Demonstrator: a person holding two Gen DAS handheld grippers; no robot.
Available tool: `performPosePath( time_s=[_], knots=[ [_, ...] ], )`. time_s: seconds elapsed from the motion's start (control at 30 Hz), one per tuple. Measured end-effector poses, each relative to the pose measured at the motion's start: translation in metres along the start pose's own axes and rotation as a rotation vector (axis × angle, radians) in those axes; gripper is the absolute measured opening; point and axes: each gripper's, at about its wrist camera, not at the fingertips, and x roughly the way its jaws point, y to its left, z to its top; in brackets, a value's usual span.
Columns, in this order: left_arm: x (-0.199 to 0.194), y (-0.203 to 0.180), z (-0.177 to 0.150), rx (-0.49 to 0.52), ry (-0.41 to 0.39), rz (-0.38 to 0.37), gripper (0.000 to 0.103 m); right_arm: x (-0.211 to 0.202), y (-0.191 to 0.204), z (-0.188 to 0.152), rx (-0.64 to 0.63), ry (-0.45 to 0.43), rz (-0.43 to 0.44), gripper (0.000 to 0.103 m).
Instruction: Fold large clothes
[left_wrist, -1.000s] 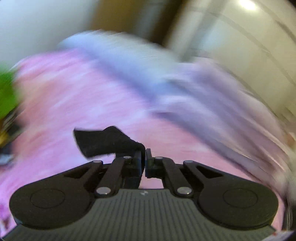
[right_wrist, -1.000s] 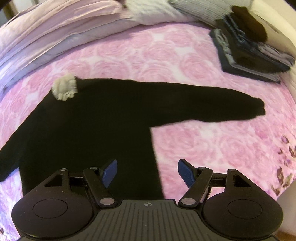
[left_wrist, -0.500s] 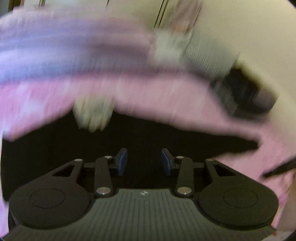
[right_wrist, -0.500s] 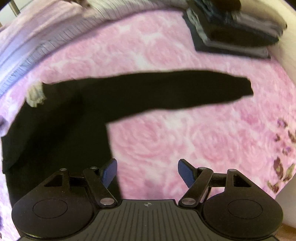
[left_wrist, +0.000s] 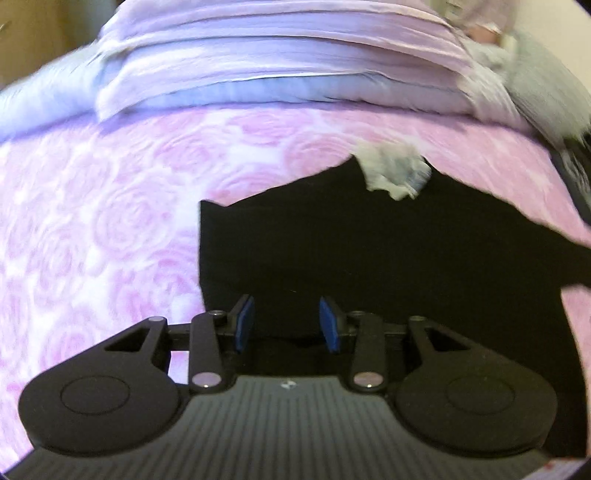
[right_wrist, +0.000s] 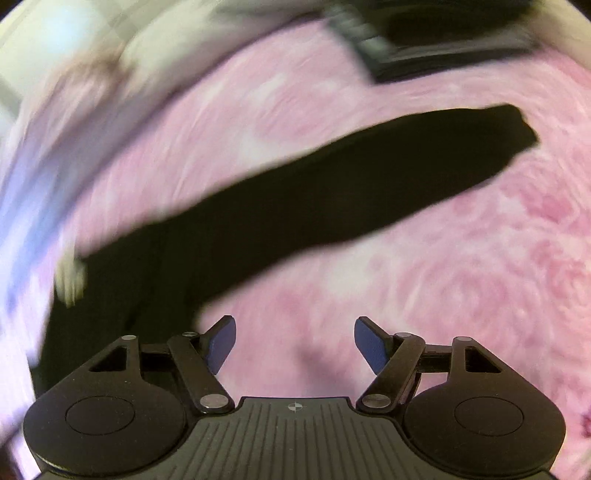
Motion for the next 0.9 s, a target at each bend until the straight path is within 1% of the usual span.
performPosePath(
  time_s=[0.1, 0.17, 0.23, 0.3, 0.33, 0.4, 0.47, 0.5, 0.53, 0.57, 0.63, 0.67, 0.7, 0.77, 0.8, 0.87, 0.9],
  knots=[
    [0.001, 0.007, 0.002, -0.086, 0.033, 0.000, 0.034, 0.002, -0.046, 0.026, 0.177, -0.102, 0.040, 0.060],
    [0.002, 0.007, 0.000, -0.132, 0.056, -0.012, 0.034, 0.003, -0.073, 0.039, 0.281, -0.156, 0.056, 0.059],
    [0.002, 0.005, -0.002, -0.158, 0.074, -0.019, 0.034, 0.009, -0.099, 0.049, 0.378, -0.181, 0.082, 0.058],
    [0.001, 0.000, -0.007, -0.178, 0.087, -0.029, 0.034, 0.017, -0.118, 0.055, 0.445, -0.187, 0.075, 0.056],
    [0.003, -0.004, -0.008, -0.187, 0.093, -0.037, 0.034, 0.023, -0.127, 0.056, 0.477, -0.184, 0.087, 0.056],
    [0.004, -0.009, -0.008, -0.196, 0.101, -0.045, 0.034, 0.032, -0.141, 0.057, 0.526, -0.191, 0.116, 0.050],
    [0.005, -0.013, -0.008, -0.200, 0.104, -0.053, 0.034, 0.035, -0.147, 0.059, 0.572, -0.218, 0.147, 0.048],
    [0.005, -0.015, -0.008, -0.202, 0.104, -0.056, 0.034, 0.038, -0.149, 0.062, 0.586, -0.227, 0.150, 0.035],
    [0.005, -0.016, -0.008, -0.206, 0.104, -0.057, 0.034, 0.041, -0.149, 0.066, 0.581, -0.230, 0.135, 0.019],
    [0.005, -0.016, -0.009, -0.210, 0.105, -0.059, 0.034, 0.044, -0.147, 0.069, 0.563, -0.221, 0.099, 0.000],
    [0.002, -0.014, -0.008, -0.216, 0.109, -0.055, 0.034, 0.041, -0.133, 0.079, 0.501, -0.232, 0.029, 0.000],
    [0.000, -0.012, -0.008, -0.221, 0.107, -0.056, 0.034, 0.037, -0.119, 0.083, 0.446, -0.245, -0.003, 0.000],
    [-0.002, -0.010, -0.008, -0.227, 0.104, -0.059, 0.034, 0.029, -0.098, 0.090, 0.348, -0.269, -0.038, 0.000],
    [-0.006, -0.004, -0.009, -0.245, 0.103, -0.056, 0.034, 0.017, -0.058, 0.098, 0.183, -0.307, -0.082, 0.000],
    [-0.007, -0.001, -0.009, -0.256, 0.103, -0.056, 0.034, 0.011, -0.027, 0.104, 0.084, -0.326, -0.099, 0.000],
    [-0.010, 0.007, -0.011, -0.286, 0.098, -0.057, 0.034, 0.000, 0.026, 0.104, -0.068, -0.362, -0.088, 0.000],
    [-0.012, 0.010, -0.012, -0.301, 0.096, -0.058, 0.034, -0.005, 0.060, 0.101, -0.163, -0.384, -0.057, 0.000]
  ],
)
